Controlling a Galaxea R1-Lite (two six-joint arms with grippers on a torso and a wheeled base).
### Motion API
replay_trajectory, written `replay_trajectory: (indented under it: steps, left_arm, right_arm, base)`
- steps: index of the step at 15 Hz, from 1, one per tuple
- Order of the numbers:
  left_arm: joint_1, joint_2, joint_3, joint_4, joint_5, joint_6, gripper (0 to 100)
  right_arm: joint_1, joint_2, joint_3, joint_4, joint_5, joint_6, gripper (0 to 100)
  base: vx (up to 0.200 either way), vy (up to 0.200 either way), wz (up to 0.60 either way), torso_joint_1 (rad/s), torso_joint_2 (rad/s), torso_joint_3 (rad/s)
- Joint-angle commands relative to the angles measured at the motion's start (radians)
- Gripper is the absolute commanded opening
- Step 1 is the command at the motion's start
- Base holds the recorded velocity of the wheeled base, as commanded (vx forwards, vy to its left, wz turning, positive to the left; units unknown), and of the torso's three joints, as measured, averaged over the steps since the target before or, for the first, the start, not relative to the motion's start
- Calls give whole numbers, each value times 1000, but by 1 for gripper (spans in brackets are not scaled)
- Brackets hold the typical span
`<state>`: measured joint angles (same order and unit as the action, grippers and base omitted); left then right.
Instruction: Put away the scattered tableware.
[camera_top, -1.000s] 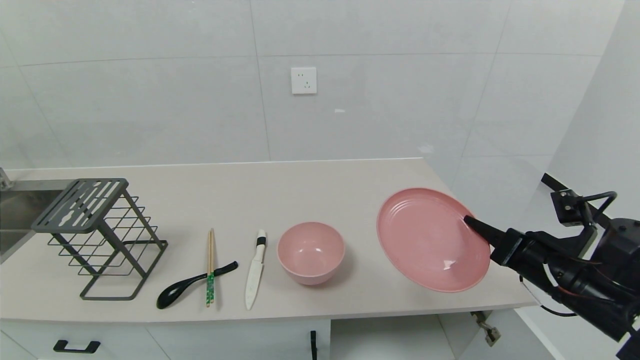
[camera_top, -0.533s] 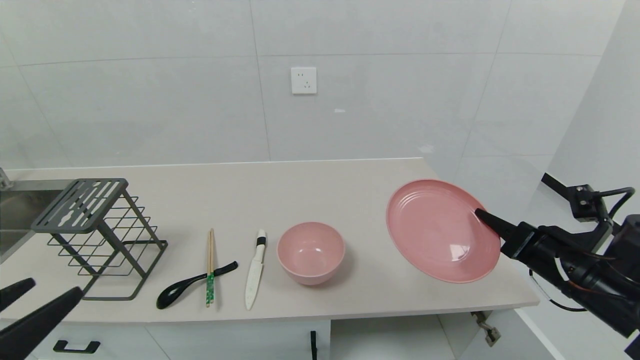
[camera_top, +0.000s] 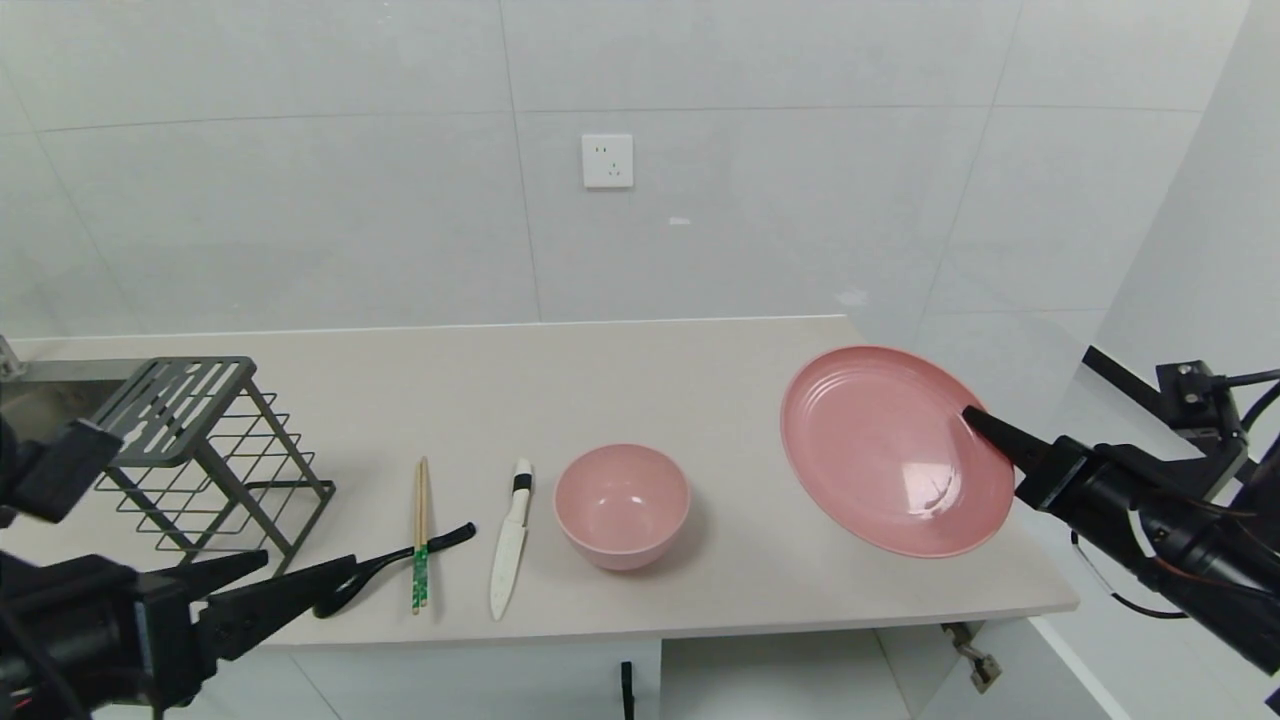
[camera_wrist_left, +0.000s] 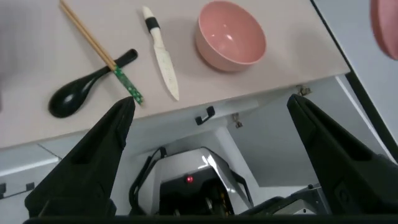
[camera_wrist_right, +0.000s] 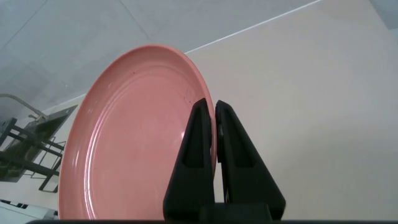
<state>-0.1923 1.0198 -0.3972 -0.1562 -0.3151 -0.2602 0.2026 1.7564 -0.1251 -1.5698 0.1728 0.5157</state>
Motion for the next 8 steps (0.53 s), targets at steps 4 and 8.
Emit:
replay_trajectory:
  steps: [4, 8]
  left_arm:
    - [-95, 278, -83, -62, 14, 3, 100]
    - [-153, 414, -166, -66, 129, -1, 100]
  right_arm:
    - [-2, -15, 1, -1, 1, -2, 0]
    - [0, -15, 5, -1, 1, -23, 0]
  base:
    - [0, 0, 0, 0, 0, 0]
    - [0, 0, 0, 0, 0, 0]
